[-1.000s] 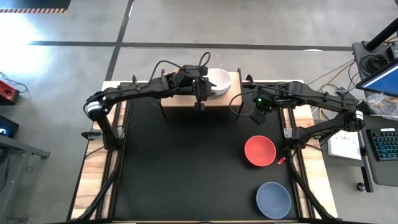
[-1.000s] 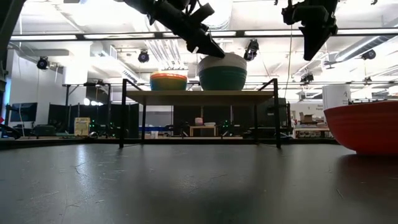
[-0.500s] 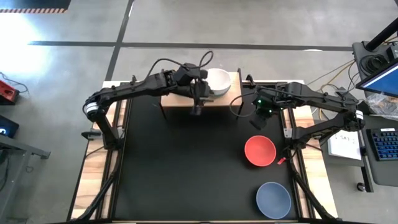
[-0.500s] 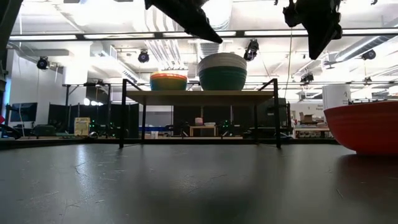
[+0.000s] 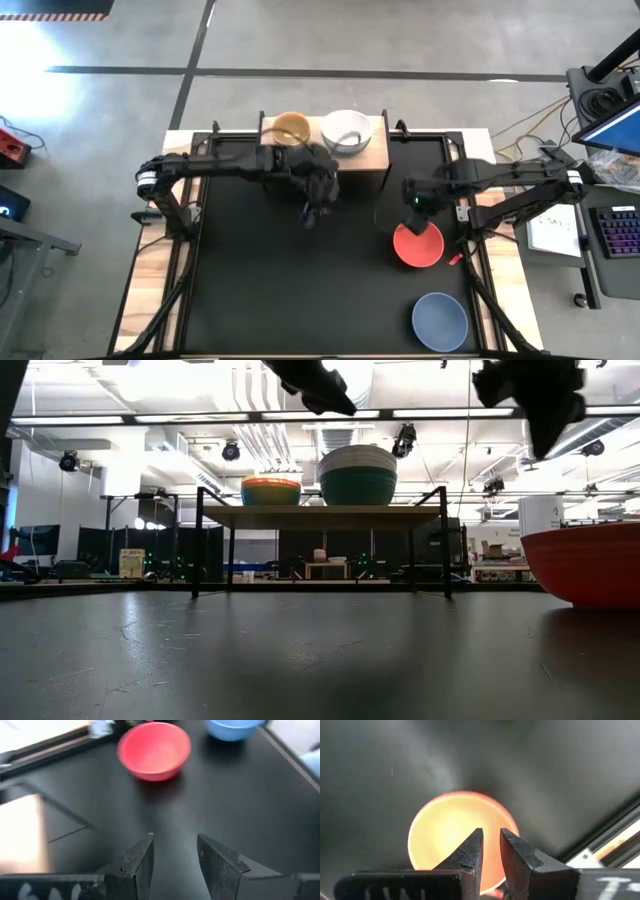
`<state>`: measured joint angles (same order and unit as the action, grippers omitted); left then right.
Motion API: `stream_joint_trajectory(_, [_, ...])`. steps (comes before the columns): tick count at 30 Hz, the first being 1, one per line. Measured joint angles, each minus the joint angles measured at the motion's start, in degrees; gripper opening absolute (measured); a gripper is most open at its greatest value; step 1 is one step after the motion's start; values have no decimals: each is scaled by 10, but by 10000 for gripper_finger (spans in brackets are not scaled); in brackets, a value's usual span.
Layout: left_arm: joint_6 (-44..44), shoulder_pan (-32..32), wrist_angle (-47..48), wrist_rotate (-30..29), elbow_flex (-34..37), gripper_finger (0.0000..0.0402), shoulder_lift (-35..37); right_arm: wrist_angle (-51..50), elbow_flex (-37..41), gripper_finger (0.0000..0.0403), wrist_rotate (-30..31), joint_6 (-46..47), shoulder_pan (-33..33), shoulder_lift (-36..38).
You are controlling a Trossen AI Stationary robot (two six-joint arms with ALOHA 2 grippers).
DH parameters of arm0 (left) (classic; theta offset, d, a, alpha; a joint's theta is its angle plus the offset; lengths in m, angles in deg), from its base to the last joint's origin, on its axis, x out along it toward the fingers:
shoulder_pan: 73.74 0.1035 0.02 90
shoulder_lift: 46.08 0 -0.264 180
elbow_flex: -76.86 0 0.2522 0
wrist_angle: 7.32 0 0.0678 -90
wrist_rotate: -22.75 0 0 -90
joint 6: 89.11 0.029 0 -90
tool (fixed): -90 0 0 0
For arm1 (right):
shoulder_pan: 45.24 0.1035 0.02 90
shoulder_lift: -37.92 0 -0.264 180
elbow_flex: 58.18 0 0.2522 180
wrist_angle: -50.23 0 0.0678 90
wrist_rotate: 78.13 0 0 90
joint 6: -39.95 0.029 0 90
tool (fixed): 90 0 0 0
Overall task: Place and stack bowls onto a shelf
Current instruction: Stack the large orange bowl on top of the large white bowl on the shelf
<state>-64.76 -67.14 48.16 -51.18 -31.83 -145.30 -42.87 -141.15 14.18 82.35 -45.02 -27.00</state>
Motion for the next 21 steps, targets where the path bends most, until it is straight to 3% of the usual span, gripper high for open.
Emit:
stream_joint_trajectory(5, [-26,-67,-4,0,25,132,0,45,52,54,-30,70,79,0])
stream_joint_trajectory(10, [-99,-82,-15,6,48,132,0,131,98,54,-66,127,142,0])
stream_joint_trajectory(16, [-135,-111,-62,38,78,132,-1,195,144,54,-69,216,179,0])
stream_joint_trajectory(21, [-146,-133,-69,22,78,132,-1,239,162,54,-69,237,203,-1])
